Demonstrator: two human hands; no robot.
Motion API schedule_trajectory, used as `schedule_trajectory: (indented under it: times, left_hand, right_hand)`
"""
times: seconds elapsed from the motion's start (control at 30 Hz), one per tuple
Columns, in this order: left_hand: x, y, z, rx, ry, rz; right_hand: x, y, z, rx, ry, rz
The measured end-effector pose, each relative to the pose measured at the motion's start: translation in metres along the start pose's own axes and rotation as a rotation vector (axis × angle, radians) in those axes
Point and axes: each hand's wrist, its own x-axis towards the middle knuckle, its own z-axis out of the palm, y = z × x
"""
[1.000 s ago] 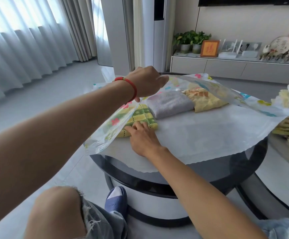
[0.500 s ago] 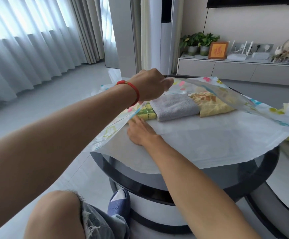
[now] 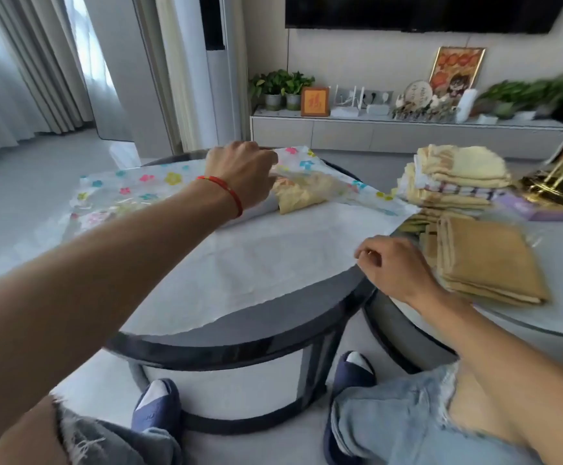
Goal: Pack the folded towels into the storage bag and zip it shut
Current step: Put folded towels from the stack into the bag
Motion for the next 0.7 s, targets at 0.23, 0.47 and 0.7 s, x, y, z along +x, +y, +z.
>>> schedule_trajectory:
  times: [0.23,0.47,0.7]
  left_hand:
    - [0.025,0.068,0.022,0.044,-0.014,0.122]
    - [0.044,0.069,0.026,-0.031,0.052,0.1]
    - [0.058,0.063,0.019,-0.15,0.015,-0.001]
  right_hand:
    - [-0.011,0.141,-0.074,-0.166,0.157,0.637]
    - [0.002,0.202,-0.081,-0.15,-0.001,1.059]
    - [0.01,0.219,-0.106,0.234,-0.029,1.205]
